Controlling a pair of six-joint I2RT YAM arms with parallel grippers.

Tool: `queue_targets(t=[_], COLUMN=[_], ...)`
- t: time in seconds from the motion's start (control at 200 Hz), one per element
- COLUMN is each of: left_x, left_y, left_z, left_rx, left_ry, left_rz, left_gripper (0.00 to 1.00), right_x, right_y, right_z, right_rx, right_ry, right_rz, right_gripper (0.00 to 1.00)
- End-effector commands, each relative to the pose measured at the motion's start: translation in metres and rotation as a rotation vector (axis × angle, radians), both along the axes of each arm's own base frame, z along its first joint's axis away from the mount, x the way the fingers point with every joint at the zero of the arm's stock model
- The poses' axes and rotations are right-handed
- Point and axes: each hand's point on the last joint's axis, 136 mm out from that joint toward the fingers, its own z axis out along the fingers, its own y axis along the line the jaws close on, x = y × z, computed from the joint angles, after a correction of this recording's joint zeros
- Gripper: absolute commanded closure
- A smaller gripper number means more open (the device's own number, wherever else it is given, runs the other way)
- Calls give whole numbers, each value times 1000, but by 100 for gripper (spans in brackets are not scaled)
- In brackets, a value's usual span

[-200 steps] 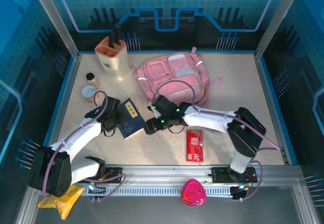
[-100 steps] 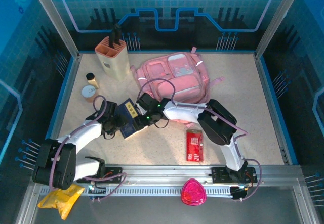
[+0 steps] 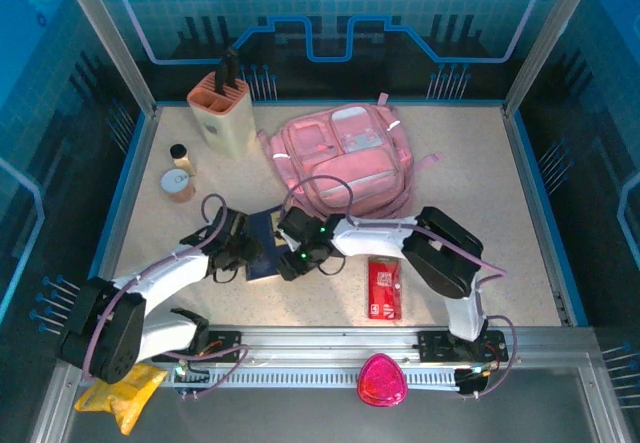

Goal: Pack the student bag

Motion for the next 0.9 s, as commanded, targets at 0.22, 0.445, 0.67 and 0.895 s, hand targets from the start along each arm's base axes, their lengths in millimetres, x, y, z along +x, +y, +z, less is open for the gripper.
queue_targets(t=[0.22, 0.445, 0.67, 0.895], left_x=[-21, -16, -19, -21], left_y=[-6, -17, -32, -27], left_z=[-1, -6, -2, -6], left_rx=[-37, -80, -141, -113], left_ry=[40, 56, 40, 51], left_rz=[-25, -47, -98, -86], left_gripper=[49, 55, 60, 64], right_x=[7, 25, 27, 21], right_y=[-22, -10, 0, 22], right_z=[5, 1, -13, 19], right_rx=[29, 23, 23, 98], right_ry=[53, 41, 78, 70], right_rz=[-143, -180, -185, -134], right_gripper=[41, 46, 48, 49])
